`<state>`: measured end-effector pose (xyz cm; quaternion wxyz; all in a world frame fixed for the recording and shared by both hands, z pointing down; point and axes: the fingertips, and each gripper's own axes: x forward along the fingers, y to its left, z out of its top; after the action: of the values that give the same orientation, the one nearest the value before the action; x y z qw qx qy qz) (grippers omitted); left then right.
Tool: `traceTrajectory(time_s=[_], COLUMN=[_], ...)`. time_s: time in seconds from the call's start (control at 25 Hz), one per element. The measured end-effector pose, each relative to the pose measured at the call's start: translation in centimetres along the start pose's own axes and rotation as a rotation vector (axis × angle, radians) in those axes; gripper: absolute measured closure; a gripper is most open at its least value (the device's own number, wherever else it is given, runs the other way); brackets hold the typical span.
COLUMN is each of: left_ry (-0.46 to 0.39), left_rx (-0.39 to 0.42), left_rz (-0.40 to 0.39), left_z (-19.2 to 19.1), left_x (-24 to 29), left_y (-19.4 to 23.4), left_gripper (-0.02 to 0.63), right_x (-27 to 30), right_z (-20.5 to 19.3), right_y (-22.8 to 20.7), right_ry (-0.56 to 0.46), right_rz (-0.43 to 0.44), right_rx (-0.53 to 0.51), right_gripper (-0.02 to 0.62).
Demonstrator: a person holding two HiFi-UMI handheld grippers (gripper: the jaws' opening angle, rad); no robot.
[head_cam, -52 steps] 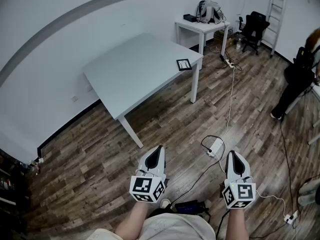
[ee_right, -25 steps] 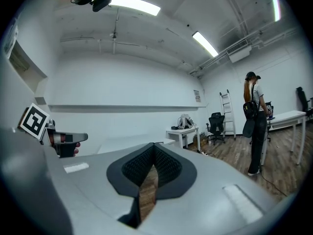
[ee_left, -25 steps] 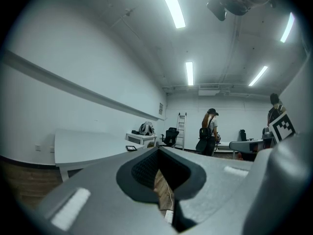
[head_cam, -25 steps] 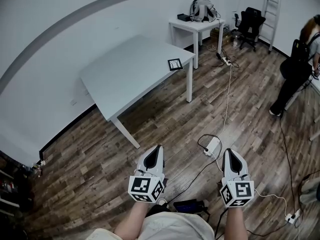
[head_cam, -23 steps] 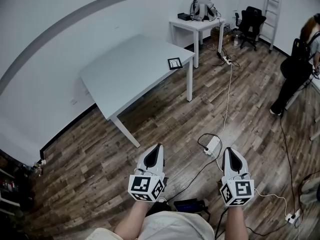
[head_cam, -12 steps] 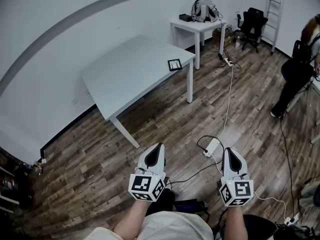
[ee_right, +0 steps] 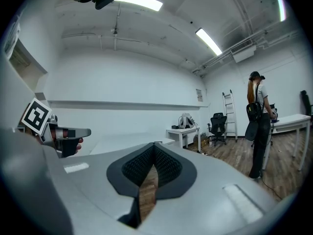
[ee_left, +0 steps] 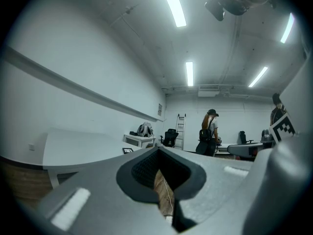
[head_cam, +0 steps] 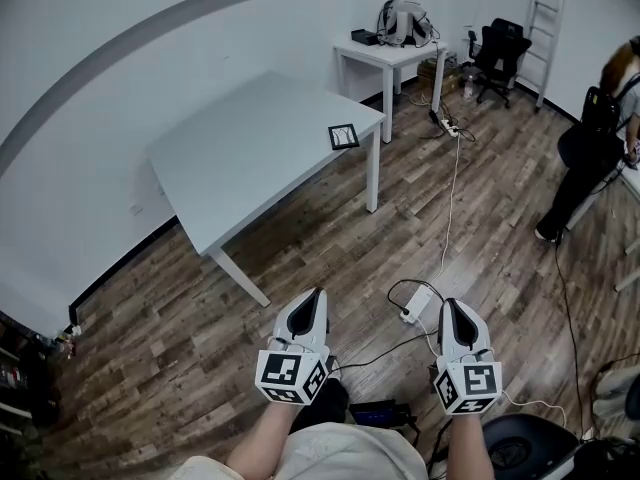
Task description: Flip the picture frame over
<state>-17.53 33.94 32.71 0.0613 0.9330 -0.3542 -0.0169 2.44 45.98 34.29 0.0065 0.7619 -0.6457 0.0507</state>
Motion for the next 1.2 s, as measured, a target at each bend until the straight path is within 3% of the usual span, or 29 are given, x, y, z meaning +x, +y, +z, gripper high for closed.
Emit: traceTrajectory(time_s=[0.8,1.2], left_ry=[-0.018,-0.022], left_rx=[-0.006,-0.017], left_rz=[-0.042,-0.055], left_z=[3.0,3.7], left_x=[14.9,18.3], left_y=[16.3,21.9], left_gripper=[0.606,0.606], right_x=[22.2,27.7], right_z=[3.3,3.6], right_y=[5.4,7.5], right_ry=[0.037,0.035], right_rz=[-0.016,-0.034], right_rx=[-0.056,-0.056], right_gripper=[0.571,0.571])
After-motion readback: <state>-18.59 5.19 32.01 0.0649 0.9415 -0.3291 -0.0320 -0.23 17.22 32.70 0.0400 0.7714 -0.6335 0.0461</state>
